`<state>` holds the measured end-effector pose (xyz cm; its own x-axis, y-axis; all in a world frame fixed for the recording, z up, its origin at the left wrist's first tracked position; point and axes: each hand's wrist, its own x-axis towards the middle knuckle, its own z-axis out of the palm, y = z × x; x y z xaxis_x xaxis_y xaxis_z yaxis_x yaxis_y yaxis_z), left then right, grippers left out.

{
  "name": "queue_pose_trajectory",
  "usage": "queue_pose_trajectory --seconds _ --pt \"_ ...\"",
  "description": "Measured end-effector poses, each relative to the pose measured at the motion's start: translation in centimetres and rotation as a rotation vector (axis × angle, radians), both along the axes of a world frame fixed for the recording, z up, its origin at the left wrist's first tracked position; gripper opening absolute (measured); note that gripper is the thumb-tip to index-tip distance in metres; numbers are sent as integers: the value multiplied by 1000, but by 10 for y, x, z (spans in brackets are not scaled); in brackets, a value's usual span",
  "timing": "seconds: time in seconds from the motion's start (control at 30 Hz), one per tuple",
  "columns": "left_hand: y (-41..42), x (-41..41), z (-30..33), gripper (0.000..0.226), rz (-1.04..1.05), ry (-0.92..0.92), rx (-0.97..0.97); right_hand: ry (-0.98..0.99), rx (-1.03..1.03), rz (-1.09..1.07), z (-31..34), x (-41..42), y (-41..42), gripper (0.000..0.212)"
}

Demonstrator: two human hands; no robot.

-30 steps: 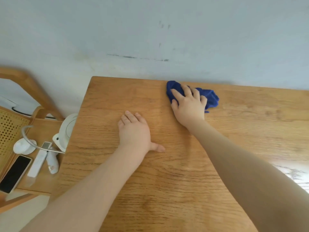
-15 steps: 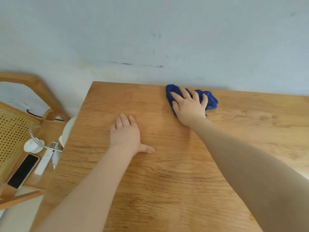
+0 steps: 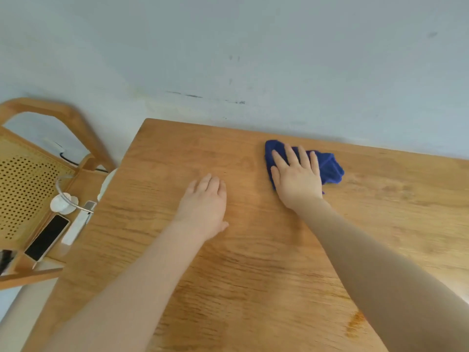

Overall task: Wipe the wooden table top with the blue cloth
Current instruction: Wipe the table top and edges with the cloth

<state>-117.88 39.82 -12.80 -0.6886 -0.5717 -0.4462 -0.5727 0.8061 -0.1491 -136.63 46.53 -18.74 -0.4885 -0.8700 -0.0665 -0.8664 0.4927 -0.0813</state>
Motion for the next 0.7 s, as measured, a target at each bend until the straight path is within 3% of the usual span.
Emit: queue_pose_trajectory --seconds 0.1,0.3,0.5,0.7 --pt "10 -7 -3 89 35 92 51 -36 11 -70 0 -32 -17 48" --pt "34 -34 -9 138 298 30 323 -90 -119 14 -3 29 54 52" --pt "38 -44 -13 134 348 61 288 -128 -144 174 -4 1 62 46" --pt "42 -45 -29 125 318 59 255 -78 -94 10 -6 -59 21 45"
